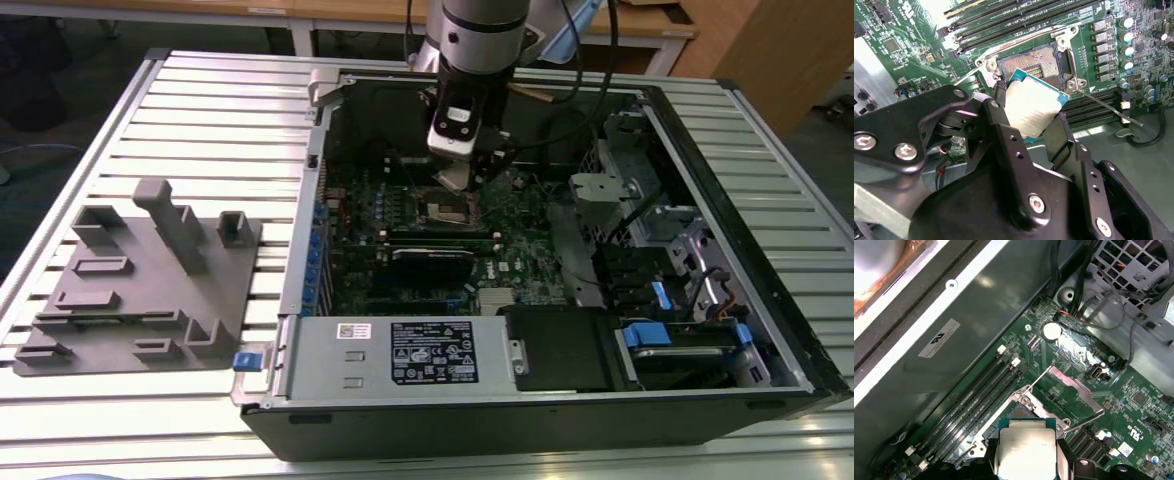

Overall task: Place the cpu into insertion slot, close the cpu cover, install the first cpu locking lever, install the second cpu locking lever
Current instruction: 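Place the cpu into insertion slot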

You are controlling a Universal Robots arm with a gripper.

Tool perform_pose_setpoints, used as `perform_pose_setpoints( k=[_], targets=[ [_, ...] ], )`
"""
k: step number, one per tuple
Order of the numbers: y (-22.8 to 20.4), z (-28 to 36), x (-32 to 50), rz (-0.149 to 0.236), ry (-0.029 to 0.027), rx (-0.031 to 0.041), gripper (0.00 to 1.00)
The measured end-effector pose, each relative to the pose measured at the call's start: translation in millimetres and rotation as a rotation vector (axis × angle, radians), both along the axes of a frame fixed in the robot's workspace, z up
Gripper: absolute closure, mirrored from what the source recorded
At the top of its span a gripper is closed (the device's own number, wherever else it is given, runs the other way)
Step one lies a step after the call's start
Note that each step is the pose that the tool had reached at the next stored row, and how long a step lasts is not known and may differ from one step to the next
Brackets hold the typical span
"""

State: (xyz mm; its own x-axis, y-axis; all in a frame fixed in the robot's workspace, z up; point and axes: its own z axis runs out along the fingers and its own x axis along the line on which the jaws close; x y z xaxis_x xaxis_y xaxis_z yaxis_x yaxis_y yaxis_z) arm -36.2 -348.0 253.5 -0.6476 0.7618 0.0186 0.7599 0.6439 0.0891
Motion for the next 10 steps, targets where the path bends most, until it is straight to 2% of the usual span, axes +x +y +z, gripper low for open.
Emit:
perform_pose_setpoints(
  k=[5, 10],
  targets=[
    [0.0, -0.1, 0.0, -0.004, -0.0001, 0.0001, 0.46],
    [0.0, -0.3, 0.0, -0.079, -0.0001, 0.0001, 0.46]
  ],
)
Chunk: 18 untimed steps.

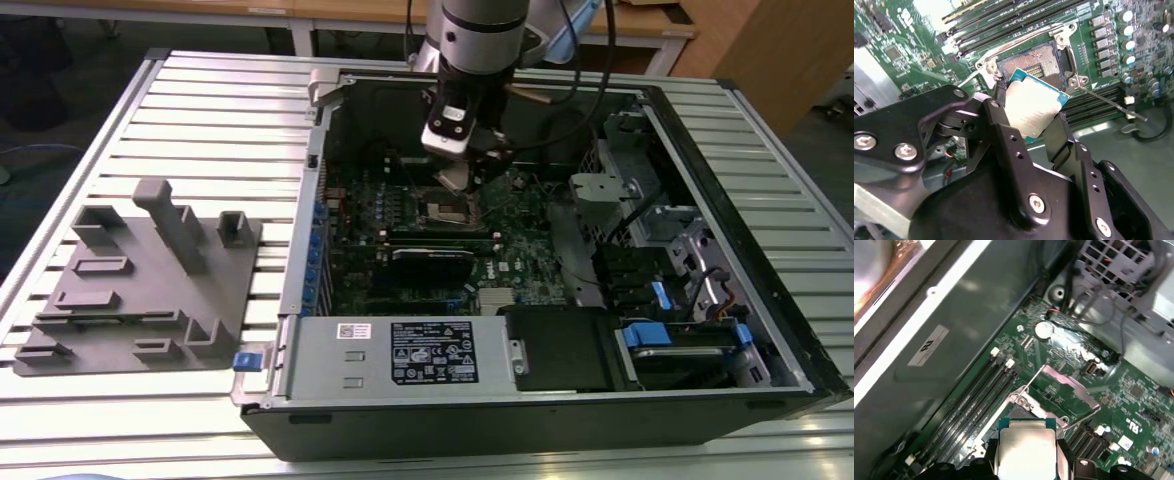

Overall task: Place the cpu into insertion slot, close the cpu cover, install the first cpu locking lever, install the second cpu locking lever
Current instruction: 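Place the cpu into insertion slot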

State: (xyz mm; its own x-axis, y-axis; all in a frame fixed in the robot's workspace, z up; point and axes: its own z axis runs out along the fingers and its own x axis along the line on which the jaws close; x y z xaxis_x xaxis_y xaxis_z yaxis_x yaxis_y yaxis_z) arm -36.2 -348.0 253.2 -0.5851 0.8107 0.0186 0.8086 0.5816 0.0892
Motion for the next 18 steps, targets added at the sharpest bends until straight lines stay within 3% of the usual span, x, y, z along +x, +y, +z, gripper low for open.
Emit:
perform_pose_setpoints(
  k=[4, 11, 18],
  targets=[
    [0.0, -0.1, 0.0, -0.057, 0.0, 0.0, 0.46],
    [0.0, -0.3, 0.0, -0.073, -0.0001, 0.0, 0.46],
    [0.0, -1.2, 0.0, -0.199, 0.0, -0.0001, 0.46]
  ],
)
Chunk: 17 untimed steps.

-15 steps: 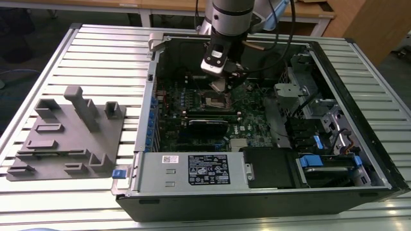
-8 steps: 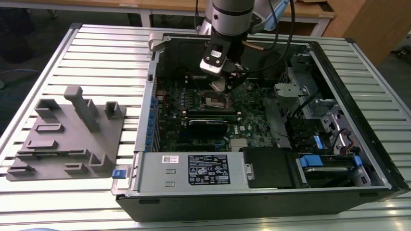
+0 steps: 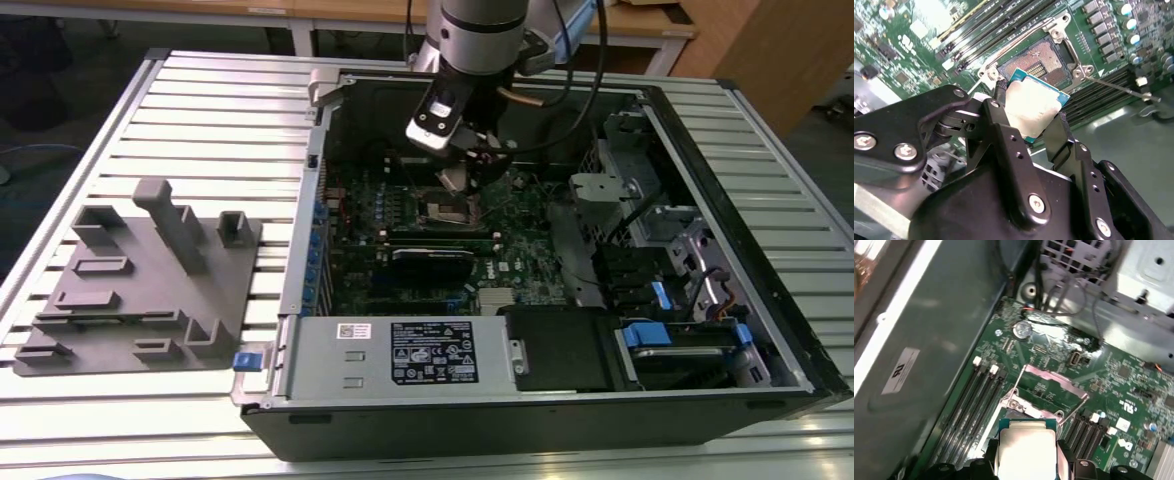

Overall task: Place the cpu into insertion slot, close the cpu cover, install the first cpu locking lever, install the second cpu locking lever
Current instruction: 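Place the cpu into insertion slot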

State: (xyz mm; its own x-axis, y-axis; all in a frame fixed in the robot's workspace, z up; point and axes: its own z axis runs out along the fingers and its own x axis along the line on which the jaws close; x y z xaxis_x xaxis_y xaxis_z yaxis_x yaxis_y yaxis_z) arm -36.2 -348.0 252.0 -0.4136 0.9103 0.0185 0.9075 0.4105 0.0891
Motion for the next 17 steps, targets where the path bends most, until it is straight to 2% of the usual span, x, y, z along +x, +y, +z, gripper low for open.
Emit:
perform_pose_setpoints(
  k=[7, 8, 17],
  targets=[
    [0.0, -1.1, 0.0, -0.127, 0.0, 0.0, 0.46],
    [0.0, -1.1, 0.0, -0.137, 0.0, 0.0002, 0.46],
    [0.0, -1.1, 0.0, -0.138, 0.0, 0.0001, 0.46]
  ],
)
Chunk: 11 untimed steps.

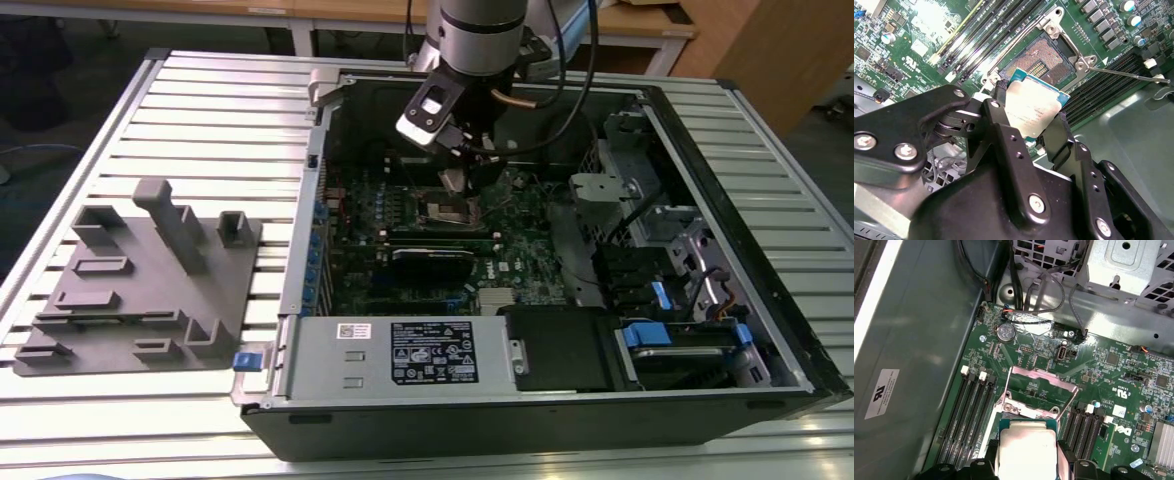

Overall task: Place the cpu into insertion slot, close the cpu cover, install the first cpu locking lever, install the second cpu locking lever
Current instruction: 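Place the cpu into insertion slot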

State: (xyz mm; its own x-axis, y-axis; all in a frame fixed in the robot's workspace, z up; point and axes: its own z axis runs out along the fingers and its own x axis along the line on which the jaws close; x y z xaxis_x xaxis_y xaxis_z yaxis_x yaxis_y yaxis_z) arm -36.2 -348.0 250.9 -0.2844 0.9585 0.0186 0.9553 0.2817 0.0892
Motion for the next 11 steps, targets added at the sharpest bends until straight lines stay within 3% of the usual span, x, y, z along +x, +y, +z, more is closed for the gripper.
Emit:
perform_pose_setpoints(
  k=[6, 11],
  targets=[
    [0.0, -0.1, 0.0, -0.003, 0.0, -0.0001, 0.46],
    [0.0, -1.0, 0.0, -0.076, 0.0, -0.0001, 0.46]
  ],
)
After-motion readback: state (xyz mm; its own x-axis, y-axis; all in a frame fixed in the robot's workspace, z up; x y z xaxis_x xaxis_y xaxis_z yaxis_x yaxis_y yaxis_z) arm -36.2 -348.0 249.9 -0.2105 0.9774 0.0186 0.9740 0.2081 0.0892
